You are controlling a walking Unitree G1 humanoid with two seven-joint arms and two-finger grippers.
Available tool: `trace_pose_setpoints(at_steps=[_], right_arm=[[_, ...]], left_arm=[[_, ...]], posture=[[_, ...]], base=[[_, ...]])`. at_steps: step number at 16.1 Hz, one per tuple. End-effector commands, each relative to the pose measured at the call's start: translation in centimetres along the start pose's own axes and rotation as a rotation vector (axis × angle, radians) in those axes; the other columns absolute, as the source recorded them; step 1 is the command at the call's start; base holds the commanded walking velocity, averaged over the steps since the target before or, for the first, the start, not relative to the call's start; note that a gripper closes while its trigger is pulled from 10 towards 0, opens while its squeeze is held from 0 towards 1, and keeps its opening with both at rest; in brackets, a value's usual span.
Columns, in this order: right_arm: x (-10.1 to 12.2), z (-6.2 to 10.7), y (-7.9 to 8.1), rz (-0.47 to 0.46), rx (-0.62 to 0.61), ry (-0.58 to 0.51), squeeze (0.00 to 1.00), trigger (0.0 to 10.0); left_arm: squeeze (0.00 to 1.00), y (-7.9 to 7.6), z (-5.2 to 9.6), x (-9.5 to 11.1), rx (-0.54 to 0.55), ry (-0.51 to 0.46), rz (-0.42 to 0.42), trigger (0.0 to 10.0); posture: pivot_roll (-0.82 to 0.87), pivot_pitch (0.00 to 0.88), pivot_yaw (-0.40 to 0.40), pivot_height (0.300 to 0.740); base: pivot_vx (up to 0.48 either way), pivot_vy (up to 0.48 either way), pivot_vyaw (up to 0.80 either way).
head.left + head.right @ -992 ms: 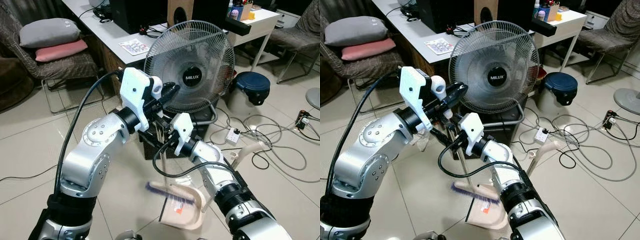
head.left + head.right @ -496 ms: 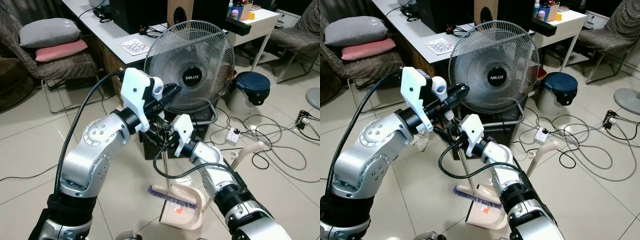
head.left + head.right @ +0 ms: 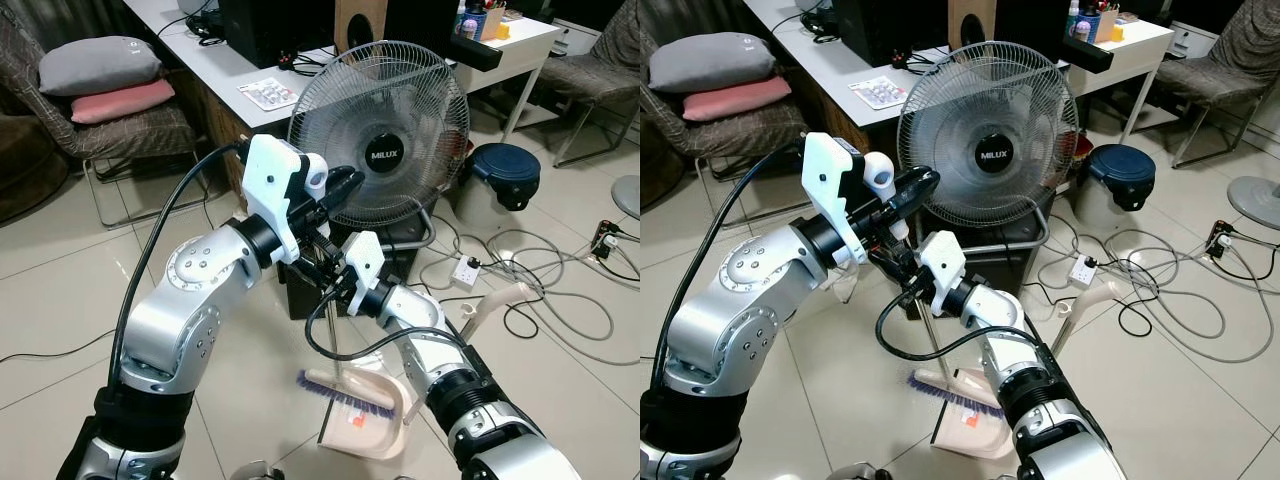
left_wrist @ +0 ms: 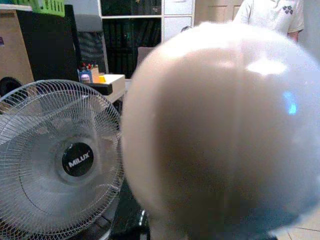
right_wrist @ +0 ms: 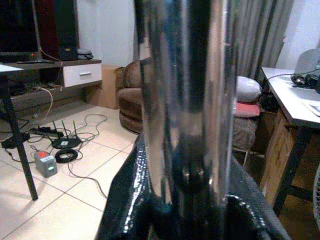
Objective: Sweep floor
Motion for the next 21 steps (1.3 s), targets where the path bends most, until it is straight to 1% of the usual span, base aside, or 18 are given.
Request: trace_pose_setpoints(at_steps=[1,12,13,14,15,17,18,21], right_arm=[[0.5,-0.2,-0.5,0.021,0.004,-0.012,0.00,0.0],[0.6,-0.1,-0.8,0.023,-0.011,-0.024,0.00,0.0],[0.6,0.0,-0.9,0.025,-0.014,-0.025,0.00,0.0],[0.6,0.0,-0.9,0.026,-0.015,-0.026,0.00,0.0],[0.7,0.0,-1.0,0.027,-0.017,-0.027,0.00,0.0],[0.9,0.0,-1.1,0.033,-0.017,-0.035,0.00,0.0],[1.1,0.1,-0.9,0.038,-0.012,-0.047,0.00,0.0],[1.6,0.6,-0.7,0.050,-0.001,-0.074,0.00,0.0]], left_arm=[[0.00,-0.8,-0.1,1.4,-0.034,-0.035,-0.029,10.0],[0.00,-1.0,-0.2,1.1,-0.045,-0.023,-0.045,10.0],[0.00,-1.1,-0.2,1.0,-0.061,-0.017,-0.023,10.0],[0.98,-1.2,-0.2,1.0,-0.067,-0.018,-0.007,10.0],[1.00,-1.2,-0.1,1.1,-0.076,-0.023,0.012,10.0],[1.00,-1.1,0.2,1.2,-0.082,-0.032,0.015,10.0],[0.00,-1.2,0.5,1.2,-0.096,-0.040,0.017,10.0],[0.00,-1.2,0.7,1.1,-0.125,-0.048,0.023,10.0]], posture=[[-0.02,0.000,0.040,0.740],[-0.02,0.000,0.042,0.740],[-0.02,0.000,0.041,0.740],[-0.02,0.000,0.041,0.740],[-0.02,0.000,0.041,0.740],[-0.02,0.000,0.040,0.740],[-0.02,0.000,0.038,0.740],[-0.02,0.000,0.039,0.740]], base=[[0.000,0.000,0.00],[0.000,0.000,0.00],[0.000,0.000,0.00],[0.000,0.000,0.00],[0.000,0.000,0.00],[0.000,0.000,0.00],[0.000,0.000,0.00],[0.000,0.000,0.00]])
Point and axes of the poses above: a point about 5 cm out from each wrist's last joint towards the gripper, its own z axis pointing back from the gripper into the wrist, its own x axis along the axis of the wrist's last joint, y = z × x, the point moved 5 cm from there along -z, pointing out of the wrist towards the gripper, and after that the axes turned 14 degrees about z, right-handed, at the moved point
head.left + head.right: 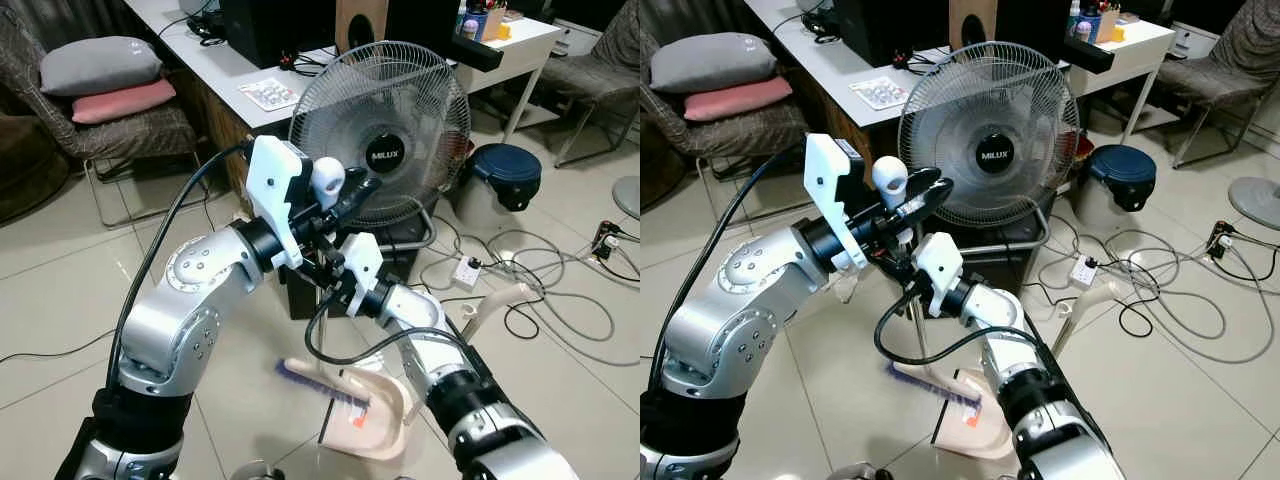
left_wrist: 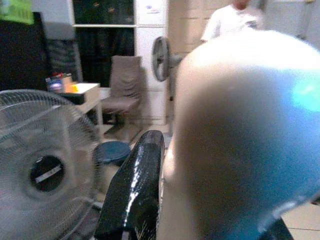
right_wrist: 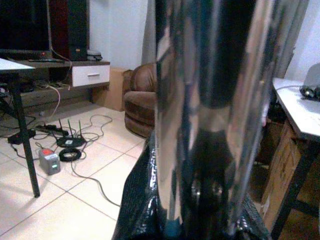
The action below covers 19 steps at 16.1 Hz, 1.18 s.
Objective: Sweep floor
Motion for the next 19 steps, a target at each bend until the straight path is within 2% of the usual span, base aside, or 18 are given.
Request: trace_pose_setpoints(at_steps=[1,4,5,6,9,10,11,13,14,15,19], right_arm=[[0.7,0.6,-1.0,0.007,-0.037,-0.039,0.00,0.0],[1.1,1.4,-1.0,0.016,-0.022,-0.056,0.00,0.0],[1.2,1.6,-0.9,0.020,-0.016,-0.059,0.00,0.0],[1.2,1.6,-0.9,0.021,-0.015,-0.060,0.00,0.0],[1.5,1.7,-1.0,0.023,-0.014,-0.063,0.00,0.0],[1.7,1.7,-0.9,0.023,-0.009,-0.068,0.00,0.0],[1.7,1.7,-0.8,0.024,-0.004,-0.070,0.00,0.0],[1.8,1.7,-0.8,0.024,0.003,-0.071,0.00,0.0],[1.8,1.8,-0.8,0.024,0.001,-0.067,0.00,0.0],[1.7,1.9,-0.9,0.024,-0.002,-0.063,0.00,0.0],[1.7,2.0,-1.7,0.019,-0.057,-0.052,0.00,0.0]], left_arm=[[0.00,0.4,0.7,1.0,0.005,-0.039,-0.014,10.0],[0.00,1.0,0.8,1.1,-0.026,-0.042,-0.011,10.0],[0.95,1.2,0.8,1.2,-0.044,-0.051,0.020,10.0],[1.00,1.2,0.7,1.3,-0.050,-0.055,0.031,10.0],[1.00,1.2,0.5,1.6,-0.075,-0.056,0.011,10.0],[0.35,1.2,0.5,1.5,-0.089,-0.051,-0.003,10.0],[0.00,1.2,0.5,1.5,-0.096,-0.049,-0.009,10.0],[0.00,1.3,0.6,1.6,-0.114,-0.049,-0.004,10.0],[0.93,1.4,0.6,1.7,-0.122,-0.049,0.016,10.0],[1.00,1.4,0.6,1.8,-0.123,-0.051,0.028,10.0],[1.00,0.9,0.8,1.8,-0.148,-0.047,0.032,10.0]], posture=[[-0.02,0.000,0.039,0.740],[-0.02,0.000,0.036,0.740],[-0.03,0.000,0.039,0.740],[-0.03,0.000,0.039,0.740],[-0.03,0.000,0.042,0.740],[-0.03,0.000,0.041,0.740],[-0.03,0.000,0.041,0.740],[-0.02,0.000,0.040,0.740],[-0.03,0.000,0.042,0.740],[-0.03,0.000,0.042,0.740],[-0.03,0.001,0.042,0.740]], base=[[0.000,0.000,0.00],[0.000,0.000,0.00],[0.000,0.000,0.00],[0.000,0.000,0.00],[0.000,0.000,0.00],[0.000,0.000,0.00],[0.000,0.000,0.00],[0.000,0.000,0.00],[0.000,0.000,0.00],[0.000,0.000,0.00],[0.000,0.000,0.00]])
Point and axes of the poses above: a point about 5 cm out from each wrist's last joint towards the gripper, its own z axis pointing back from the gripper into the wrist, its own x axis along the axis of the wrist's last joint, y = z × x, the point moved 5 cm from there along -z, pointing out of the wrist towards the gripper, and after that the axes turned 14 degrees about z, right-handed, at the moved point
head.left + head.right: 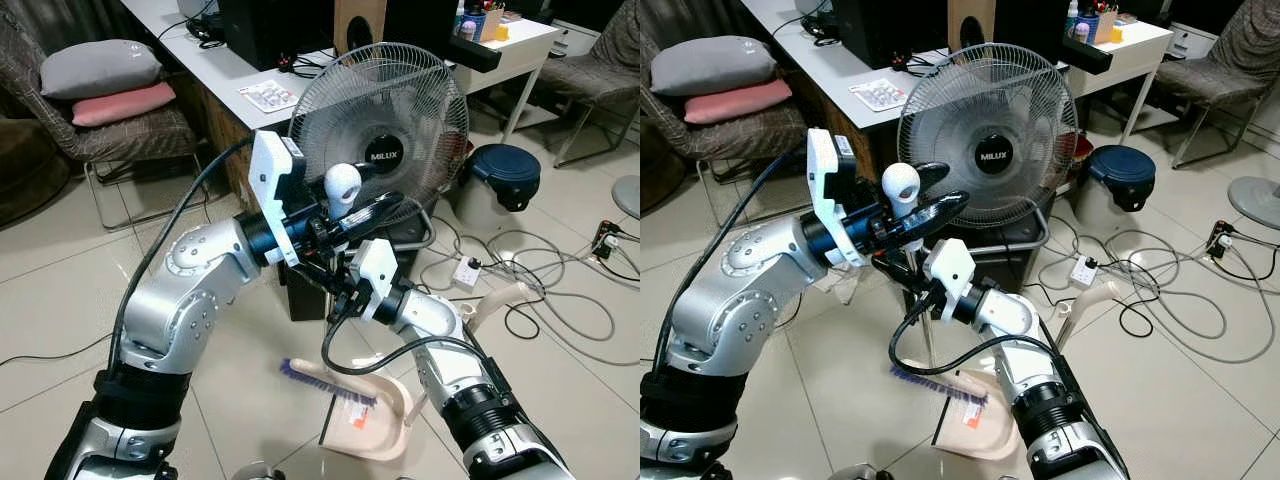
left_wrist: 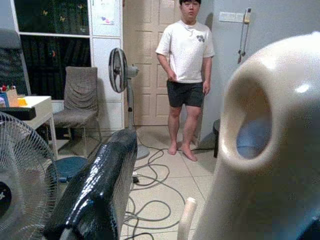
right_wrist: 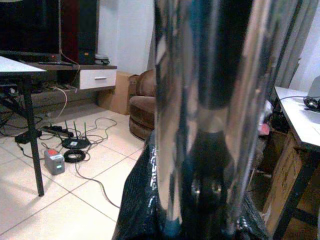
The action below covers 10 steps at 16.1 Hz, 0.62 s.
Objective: Sweep floor
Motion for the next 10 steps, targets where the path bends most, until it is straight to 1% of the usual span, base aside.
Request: trace_pose_setpoints(at_steps=[1,4,6,8,9,10], right_arm=[[0.82,0.64,-1.74,0.006,-0.087,-0.035,0.00,0.0],[0.39,0.58,-2.01,-0.001,-0.099,-0.004,0.00,0.0],[-0.04,0.64,-2.08,0.000,-0.105,0.020,0.00,0.0],[0.10,0.58,-2.23,0.000,-0.117,0.013,0.00,0.0],[0.23,0.53,-2.28,-0.001,-0.121,0.006,0.00,0.0],[0.36,0.53,-2.28,-0.001,-0.121,-0.001,0.00,0.0]], left_arm=[[1.00,0.68,1.19,1.43,0.031,-0.038,-0.019,10.0],[1.00,0.04,1.20,1.56,0.006,-0.041,0.004,10.0],[1.00,-0.01,1.14,1.60,0.014,-0.038,-0.021,10.0],[1.00,0.16,1.12,1.54,0.033,-0.037,-0.045,10.0],[0.18,0.12,1.17,1.36,0.031,-0.028,-0.051,10.0],[0.00,0.03,1.19,1.03,0.026,-0.009,-0.064,10.0]], posture=[[-0.03,0.000,0.041,0.740],[-0.02,0.000,0.038,0.740],[-0.02,0.000,0.038,0.740],[-0.02,0.000,0.040,0.740],[-0.03,0.000,0.041,0.740],[-0.02,0.000,0.040,0.740]], base=[[0.000,0.000,0.00],[0.000,0.000,0.00],[0.000,0.000,0.00],[0.000,0.000,0.00],[0.000,0.000,0.00],[0.000,0.000,0.00]])
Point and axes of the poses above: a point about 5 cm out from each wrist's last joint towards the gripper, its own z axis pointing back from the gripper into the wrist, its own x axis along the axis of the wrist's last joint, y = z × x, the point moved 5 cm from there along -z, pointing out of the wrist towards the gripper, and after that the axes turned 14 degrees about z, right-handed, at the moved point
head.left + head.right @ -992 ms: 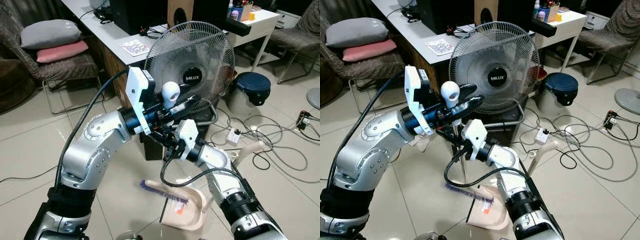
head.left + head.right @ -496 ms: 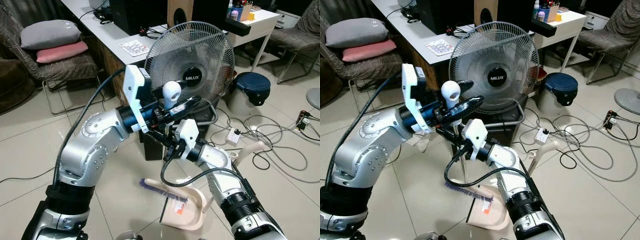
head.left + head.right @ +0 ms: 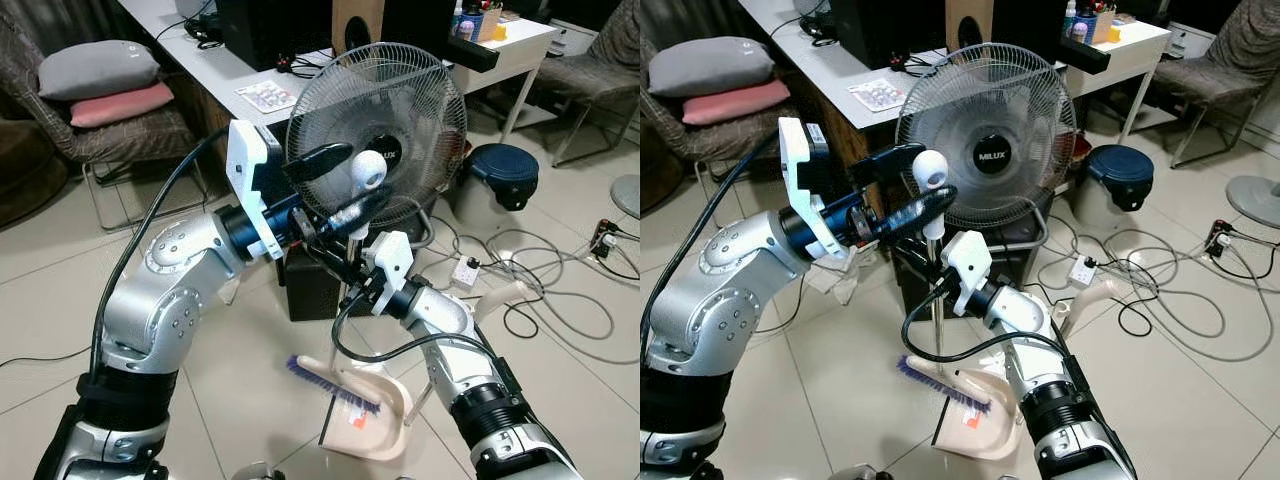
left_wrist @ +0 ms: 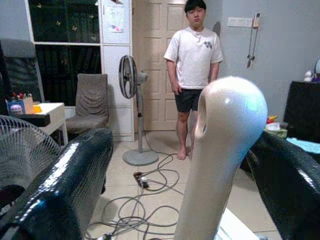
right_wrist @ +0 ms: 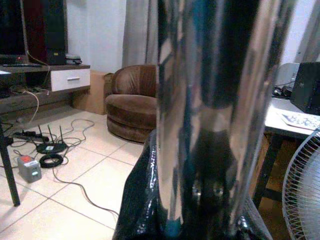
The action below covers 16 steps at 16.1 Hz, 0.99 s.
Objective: Sweep floor
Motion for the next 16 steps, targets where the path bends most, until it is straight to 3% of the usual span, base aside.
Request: trace_pose_setpoints(at_steps=[1,6,10,16], right_arm=[[1.1,-0.4,-0.5,0.020,-0.012,-0.042,0.00,0.0],[1.6,-0.4,0.1,0.014,0.036,-0.071,0.00,0.0],[1.7,-0.1,0.4,0.005,0.068,-0.079,0.00,0.0],[1.8,0.8,1.6,0.002,0.138,-0.081,0.00,0.0]], left_arm=[[0.00,-0.5,0.0,-0.1,-0.018,0.019,-0.028,10.0],[0.00,-2.0,-0.5,-0.4,-0.141,0.047,-0.024,10.0],[0.00,-3.8,-0.3,-1.3,-0.277,0.105,-0.097,10.0],[0.00,-2.7,-1.0,-2.0,-0.294,0.143,-0.150,10.0]], posture=[[-0.02,0.000,0.039,0.740],[-0.02,0.000,0.037,0.740],[-0.02,0.000,0.033,0.740],[-0.03,0.002,0.034,0.740]], base=[[0.000,0.000,0.00],[0.000,0.000,0.00],[0.000,0.000,0.00],[0.000,0.000,0.00]])
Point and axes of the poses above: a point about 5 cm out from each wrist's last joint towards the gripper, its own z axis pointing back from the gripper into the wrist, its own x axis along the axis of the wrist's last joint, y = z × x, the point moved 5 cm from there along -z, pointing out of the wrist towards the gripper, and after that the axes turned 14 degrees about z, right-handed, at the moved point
